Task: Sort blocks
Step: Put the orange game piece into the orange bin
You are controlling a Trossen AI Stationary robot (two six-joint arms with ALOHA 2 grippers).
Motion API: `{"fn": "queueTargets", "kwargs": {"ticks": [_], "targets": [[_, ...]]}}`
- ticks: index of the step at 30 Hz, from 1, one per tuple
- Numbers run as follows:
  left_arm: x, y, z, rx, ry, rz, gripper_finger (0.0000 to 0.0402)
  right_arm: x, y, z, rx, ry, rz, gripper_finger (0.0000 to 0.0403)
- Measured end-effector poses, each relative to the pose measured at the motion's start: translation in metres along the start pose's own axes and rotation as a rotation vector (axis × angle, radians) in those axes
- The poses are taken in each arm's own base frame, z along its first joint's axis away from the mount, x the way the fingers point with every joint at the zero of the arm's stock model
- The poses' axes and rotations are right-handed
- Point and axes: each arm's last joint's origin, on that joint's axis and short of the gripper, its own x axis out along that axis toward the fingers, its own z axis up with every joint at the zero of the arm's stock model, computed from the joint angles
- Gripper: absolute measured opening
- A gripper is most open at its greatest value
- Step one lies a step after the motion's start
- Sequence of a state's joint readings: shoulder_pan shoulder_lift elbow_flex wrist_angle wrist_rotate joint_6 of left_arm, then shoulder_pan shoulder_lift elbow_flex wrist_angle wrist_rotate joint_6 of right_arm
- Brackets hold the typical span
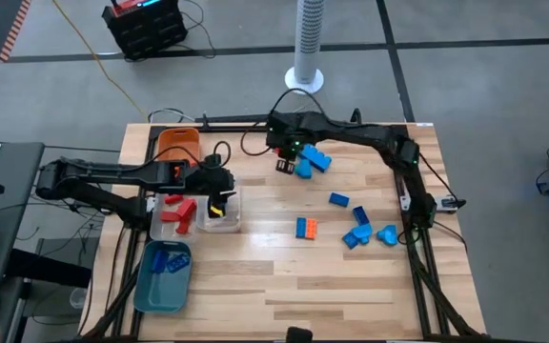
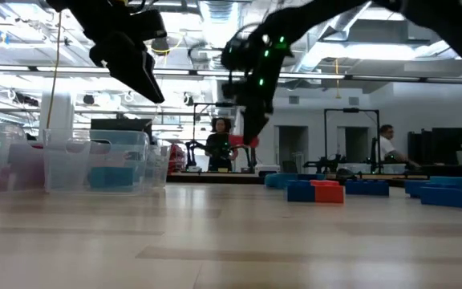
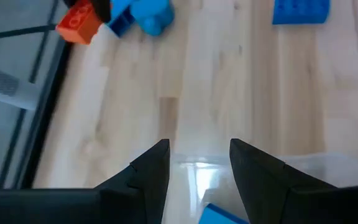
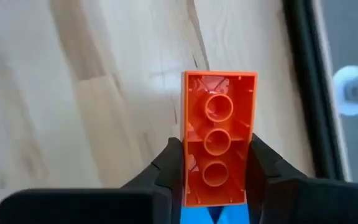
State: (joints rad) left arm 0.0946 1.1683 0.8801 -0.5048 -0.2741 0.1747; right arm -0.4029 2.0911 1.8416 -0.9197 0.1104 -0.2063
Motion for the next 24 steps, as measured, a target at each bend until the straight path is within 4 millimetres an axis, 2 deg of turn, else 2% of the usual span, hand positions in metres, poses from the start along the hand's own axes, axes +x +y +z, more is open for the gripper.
{"fn": "queueTargets", "kwargs": {"ticks": [3, 7, 11, 16, 19, 24], "targets": [[-0.001, 0.000, 0.004, -0.014, -0.039, 0.027, 0.0161, -0.027, 0.007, 0.003, -0.028, -0.069, -0.004, 0.0110], [-0.001, 0.001, 0.011, -0.046, -0.108, 0.033, 0.0161, -0.047, 0.034, 0.004, -0.120, -0.167, 0.006, 0.0109], [-0.001, 0.002, 0.013, -0.064, -0.130, 0.036, 0.0161, -0.050, 0.066, -0.003, -0.205, -0.225, 0.037, 0.0109], [0.001, 0.002, 0.015, -0.077, -0.144, 0.041, 0.0172, -0.044, 0.093, -0.011, -0.260, -0.302, 0.050, 0.0109], [0.007, 0.001, 0.015, -0.055, -0.126, 0.039, 0.0200, -0.043, 0.103, -0.013, -0.277, -0.305, 0.041, 0.0109], [0.027, -0.005, 0.014, -0.043, -0.071, 0.031, 0.0272, -0.047, 0.114, -0.008, -0.290, -0.364, 0.010, 0.0109]]}}
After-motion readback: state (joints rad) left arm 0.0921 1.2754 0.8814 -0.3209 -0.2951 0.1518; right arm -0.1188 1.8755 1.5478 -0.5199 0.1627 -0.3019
